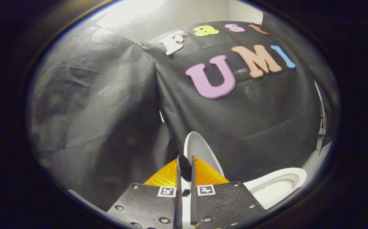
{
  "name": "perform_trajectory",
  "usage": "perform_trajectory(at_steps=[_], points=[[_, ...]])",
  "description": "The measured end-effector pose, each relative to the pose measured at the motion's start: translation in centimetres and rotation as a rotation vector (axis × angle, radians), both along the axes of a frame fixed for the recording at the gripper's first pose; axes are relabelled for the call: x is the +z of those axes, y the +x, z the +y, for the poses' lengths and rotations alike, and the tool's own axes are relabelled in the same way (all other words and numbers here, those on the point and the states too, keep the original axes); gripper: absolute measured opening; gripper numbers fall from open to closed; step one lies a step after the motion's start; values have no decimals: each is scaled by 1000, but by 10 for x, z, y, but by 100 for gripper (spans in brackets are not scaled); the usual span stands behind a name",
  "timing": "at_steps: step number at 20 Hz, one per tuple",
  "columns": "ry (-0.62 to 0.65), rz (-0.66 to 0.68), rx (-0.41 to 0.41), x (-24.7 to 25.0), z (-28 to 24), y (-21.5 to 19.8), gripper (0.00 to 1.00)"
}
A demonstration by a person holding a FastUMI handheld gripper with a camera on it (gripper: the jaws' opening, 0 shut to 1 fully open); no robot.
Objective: Open the toilet lid.
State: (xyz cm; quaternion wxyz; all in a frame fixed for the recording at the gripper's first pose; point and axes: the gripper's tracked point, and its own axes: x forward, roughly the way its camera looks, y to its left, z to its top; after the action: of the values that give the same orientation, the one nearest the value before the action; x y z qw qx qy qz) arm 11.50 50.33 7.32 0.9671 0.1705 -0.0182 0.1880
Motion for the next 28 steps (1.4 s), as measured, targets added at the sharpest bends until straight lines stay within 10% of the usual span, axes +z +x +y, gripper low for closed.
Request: perform_trajectory(at_steps=[12, 28], points=[[34, -113, -72, 52, -61, -29, 33], [-152, -93, -351, 18, -288, -41, 33]])
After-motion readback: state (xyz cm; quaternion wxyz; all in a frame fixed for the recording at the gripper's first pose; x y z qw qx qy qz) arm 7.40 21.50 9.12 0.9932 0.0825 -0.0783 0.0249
